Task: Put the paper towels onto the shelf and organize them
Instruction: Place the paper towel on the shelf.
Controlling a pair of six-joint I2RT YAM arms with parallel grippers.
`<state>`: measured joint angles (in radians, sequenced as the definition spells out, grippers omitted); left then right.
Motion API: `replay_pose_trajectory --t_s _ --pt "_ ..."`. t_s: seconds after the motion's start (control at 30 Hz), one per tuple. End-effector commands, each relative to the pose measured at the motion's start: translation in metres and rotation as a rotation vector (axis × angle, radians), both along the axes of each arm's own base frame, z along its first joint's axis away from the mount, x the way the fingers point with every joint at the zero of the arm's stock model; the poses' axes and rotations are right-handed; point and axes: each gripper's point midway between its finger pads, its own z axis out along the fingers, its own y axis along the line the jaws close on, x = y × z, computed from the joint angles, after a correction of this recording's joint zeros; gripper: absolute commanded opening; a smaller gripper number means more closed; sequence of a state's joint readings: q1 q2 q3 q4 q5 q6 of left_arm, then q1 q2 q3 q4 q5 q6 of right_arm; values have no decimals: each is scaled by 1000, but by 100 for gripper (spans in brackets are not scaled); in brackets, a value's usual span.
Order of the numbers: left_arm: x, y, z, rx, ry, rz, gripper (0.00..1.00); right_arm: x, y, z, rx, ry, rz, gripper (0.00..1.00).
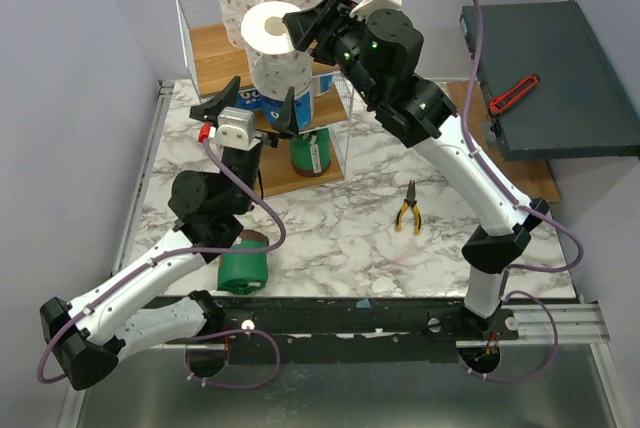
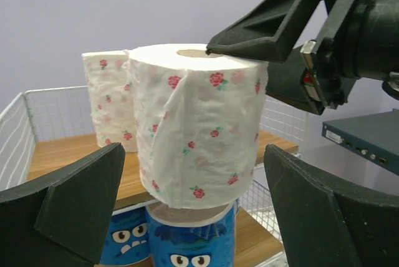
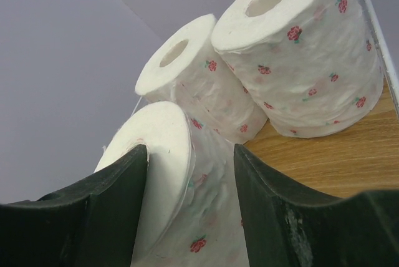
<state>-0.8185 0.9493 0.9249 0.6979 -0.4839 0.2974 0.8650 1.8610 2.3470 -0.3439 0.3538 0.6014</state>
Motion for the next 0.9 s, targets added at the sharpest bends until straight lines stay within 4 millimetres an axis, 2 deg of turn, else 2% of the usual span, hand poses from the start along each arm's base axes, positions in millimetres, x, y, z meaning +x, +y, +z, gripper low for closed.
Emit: replay_pose_trajectory --t_s 0.0,0.1,0.33,0.53,0.67,0.87 --pt "-4 -21 13 4 -32 -124 99 5 17 -54 -137 86 36 59" --pt "0 -26 15 1 -26 -145 99 5 16 -54 -138 87 35 60" --pt "22 -29 19 -1 5 -97 99 1 17 -55 -139 89 51 60" --pt "43 -21 14 -15 46 4 99 -1 15 -53 -143 84 58 62" --pt "51 -15 12 -20 61 54 99 -4 11 -48 -141 77 52 67" --pt "56 -5 10 -24 71 125 99 -8 1 -35 -125 57 37 79"
